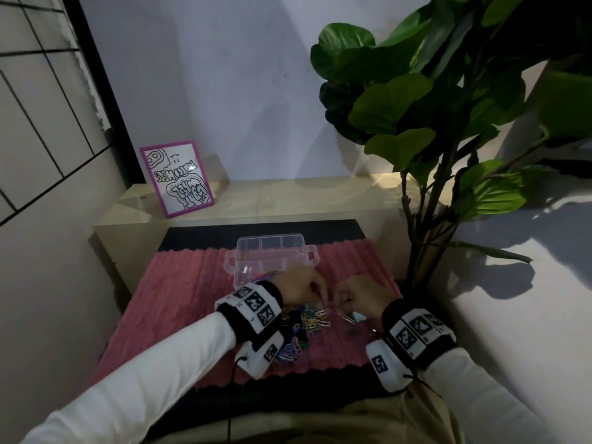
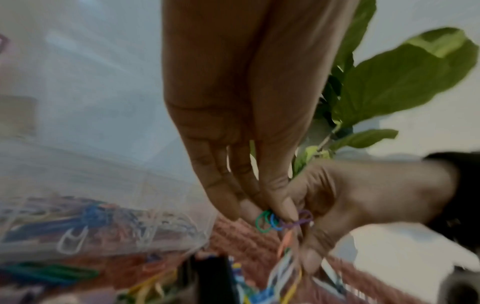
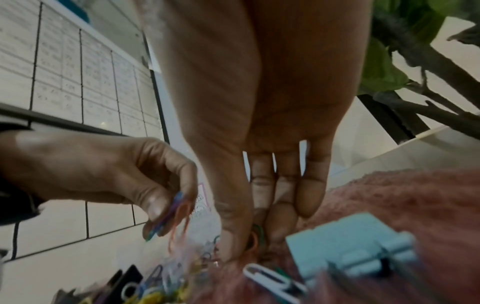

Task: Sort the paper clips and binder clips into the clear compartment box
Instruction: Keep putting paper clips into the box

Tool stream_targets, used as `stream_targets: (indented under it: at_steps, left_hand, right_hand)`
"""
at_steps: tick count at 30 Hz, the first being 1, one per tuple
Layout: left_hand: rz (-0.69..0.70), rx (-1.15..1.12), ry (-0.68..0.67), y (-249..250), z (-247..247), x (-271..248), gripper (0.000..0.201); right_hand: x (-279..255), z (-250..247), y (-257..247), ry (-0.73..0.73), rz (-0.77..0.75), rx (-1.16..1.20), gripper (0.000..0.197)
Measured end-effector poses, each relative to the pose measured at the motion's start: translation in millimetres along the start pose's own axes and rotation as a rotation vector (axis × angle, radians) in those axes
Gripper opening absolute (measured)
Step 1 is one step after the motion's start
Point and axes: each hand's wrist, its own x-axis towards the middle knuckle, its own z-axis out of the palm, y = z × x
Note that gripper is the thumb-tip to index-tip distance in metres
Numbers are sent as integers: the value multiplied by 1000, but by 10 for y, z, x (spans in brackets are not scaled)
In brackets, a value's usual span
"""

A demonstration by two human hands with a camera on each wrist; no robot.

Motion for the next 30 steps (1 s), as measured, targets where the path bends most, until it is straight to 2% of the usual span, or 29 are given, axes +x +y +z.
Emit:
stream_targets:
  at_steps: [4,7,11,15,19,21,26,28,30]
  left_hand:
    - [-35,-281,63,-65,-204,-104,9]
    - [-42,-342,115,-123,-319,-178,9]
    - [-81,-439,169,-246,-499,-261,12]
    - [-157,-275,275,-441,-683,-306,18]
    - [-238,-87,253,-631,-667,-323,23]
    - [-232,3,249,-672,-632,-332,27]
    - [-177,91,377,-484,-552,-400,26]
    - [-134,98,367,-361,-521,-427,22]
    - [-74,122,302,-246,-473,-445,18]
  right_hand:
    - [-35,-7,25,85,0,139,6]
    - [-40,-16,37,116,-30,317,17]
    - [-32,-63,44,138,-63,422,25]
    - [-25,-96,22,129,-53,427,19]
    - [60,-140,-70,163,-55,453,9]
    - [129,-177,-175,202,-78,434,6]
    - [359,-232,-491,260,-103,399,10]
    - [403,-215,-562,253,-91,337,13]
    - [364,-199,-559,271,-105,259,17]
